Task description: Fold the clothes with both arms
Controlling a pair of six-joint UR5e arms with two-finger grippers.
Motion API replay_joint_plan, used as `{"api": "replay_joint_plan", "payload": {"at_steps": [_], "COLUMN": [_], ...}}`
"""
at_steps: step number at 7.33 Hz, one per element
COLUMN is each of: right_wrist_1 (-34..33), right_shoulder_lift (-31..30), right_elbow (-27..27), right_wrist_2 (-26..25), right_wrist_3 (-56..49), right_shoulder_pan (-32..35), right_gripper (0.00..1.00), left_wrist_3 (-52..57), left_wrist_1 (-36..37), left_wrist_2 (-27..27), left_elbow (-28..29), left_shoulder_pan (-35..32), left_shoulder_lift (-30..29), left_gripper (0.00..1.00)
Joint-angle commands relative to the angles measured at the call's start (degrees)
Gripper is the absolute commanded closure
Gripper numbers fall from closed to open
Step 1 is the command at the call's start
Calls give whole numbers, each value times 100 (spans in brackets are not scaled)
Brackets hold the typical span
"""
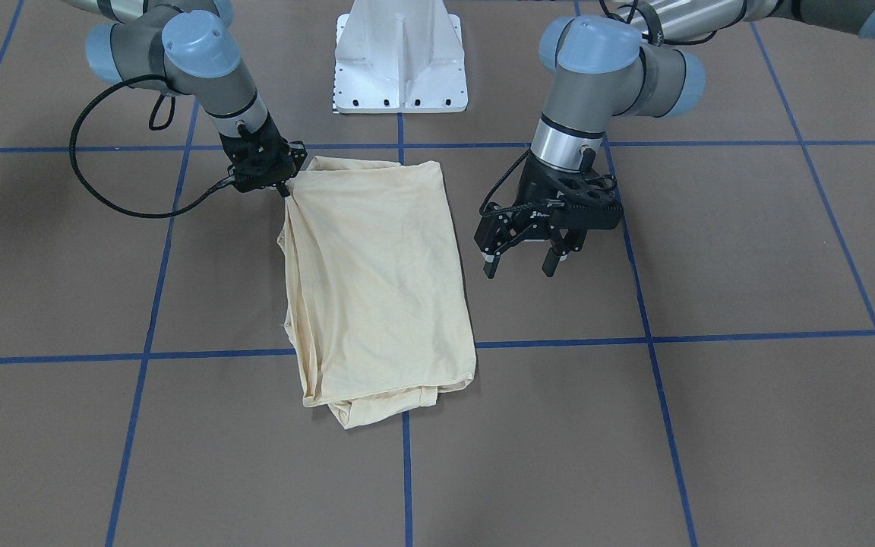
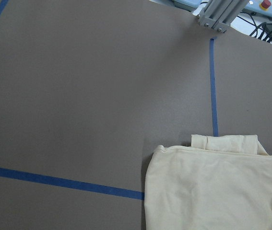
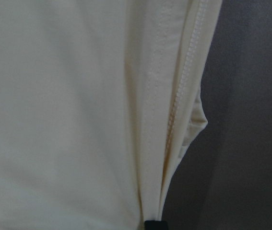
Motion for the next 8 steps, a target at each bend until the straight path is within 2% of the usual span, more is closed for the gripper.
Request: {"api": "replay_joint_plan", "payload": {"at_steps": [1, 2, 3, 6, 8], "right_wrist_1": [0, 0, 0, 70, 79], "right_shoulder_lift": [-39, -22, -4, 145, 688], "right_elbow": [20, -6, -6, -24, -435], "right_wrist_2": [58, 58, 58, 58, 31], "right_wrist_3": [60, 77, 121, 69, 51], "right_shoulder_pan": [61, 114, 210, 719, 974], "right_gripper": [100, 47, 0, 0, 0], "left_wrist_3": [0, 9, 9, 44, 44], "left_wrist_1": [-4, -4, -4, -30, -30], "left_wrist_2": [3, -5, -5, -5, 3], "left_elbow": [14, 14, 5, -91, -380], "left_shoulder_pan": [0, 0, 0, 0, 0], "left_shoulder_lift": [0, 0, 0, -61, -70], "left_gripper": [0, 0, 0, 0, 0]}}
